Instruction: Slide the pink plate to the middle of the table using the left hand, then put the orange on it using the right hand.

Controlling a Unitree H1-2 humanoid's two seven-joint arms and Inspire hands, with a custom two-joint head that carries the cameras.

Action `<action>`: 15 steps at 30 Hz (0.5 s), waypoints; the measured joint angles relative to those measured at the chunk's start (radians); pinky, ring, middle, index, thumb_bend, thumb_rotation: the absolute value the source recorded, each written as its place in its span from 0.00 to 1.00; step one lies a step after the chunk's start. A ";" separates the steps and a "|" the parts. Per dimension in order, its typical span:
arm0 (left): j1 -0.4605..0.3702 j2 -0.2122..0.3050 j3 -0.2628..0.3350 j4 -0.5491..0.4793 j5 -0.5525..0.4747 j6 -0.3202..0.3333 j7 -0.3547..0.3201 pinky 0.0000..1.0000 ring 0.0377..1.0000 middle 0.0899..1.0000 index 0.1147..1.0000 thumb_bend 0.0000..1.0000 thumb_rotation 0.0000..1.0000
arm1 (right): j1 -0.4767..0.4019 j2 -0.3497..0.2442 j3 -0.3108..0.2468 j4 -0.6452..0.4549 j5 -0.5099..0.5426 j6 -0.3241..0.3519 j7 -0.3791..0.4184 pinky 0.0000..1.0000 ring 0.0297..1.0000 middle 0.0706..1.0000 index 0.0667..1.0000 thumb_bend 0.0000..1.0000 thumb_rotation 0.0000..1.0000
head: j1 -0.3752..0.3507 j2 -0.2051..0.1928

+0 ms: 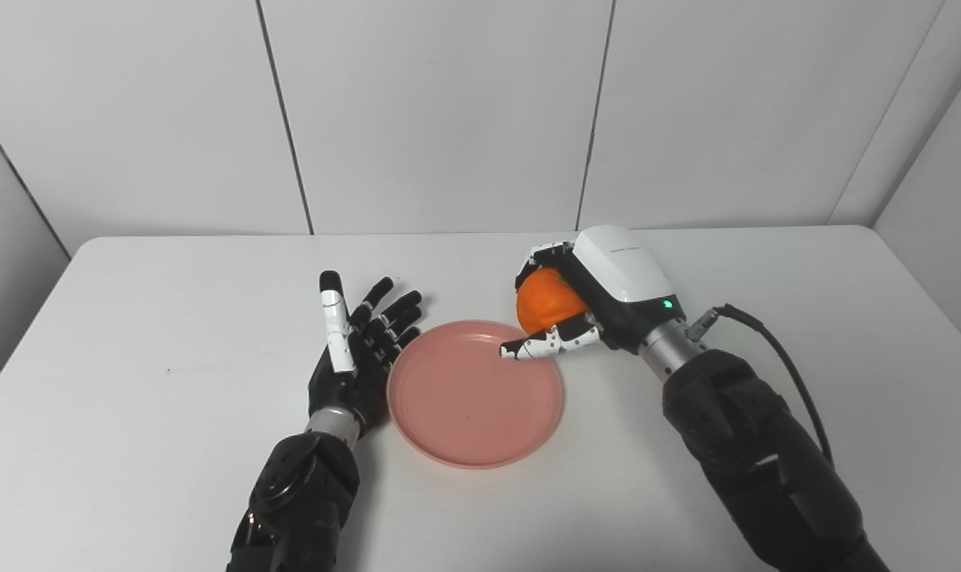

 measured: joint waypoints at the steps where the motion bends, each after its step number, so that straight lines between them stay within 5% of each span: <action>1: 0.000 -0.003 0.000 0.001 0.002 0.000 0.000 0.92 0.86 0.73 0.85 0.83 1.00 | 0.003 0.000 0.002 0.002 0.002 -0.003 0.000 0.12 0.15 0.20 0.43 0.50 0.16 | 0.000 0.000; 15: 0.000 -0.040 -0.002 0.006 0.037 0.000 0.000 0.93 0.85 0.74 0.84 0.85 1.00 | 0.038 -0.009 0.043 0.021 0.020 -0.078 0.003 0.14 0.18 0.21 0.43 0.50 0.16 | 0.077 0.011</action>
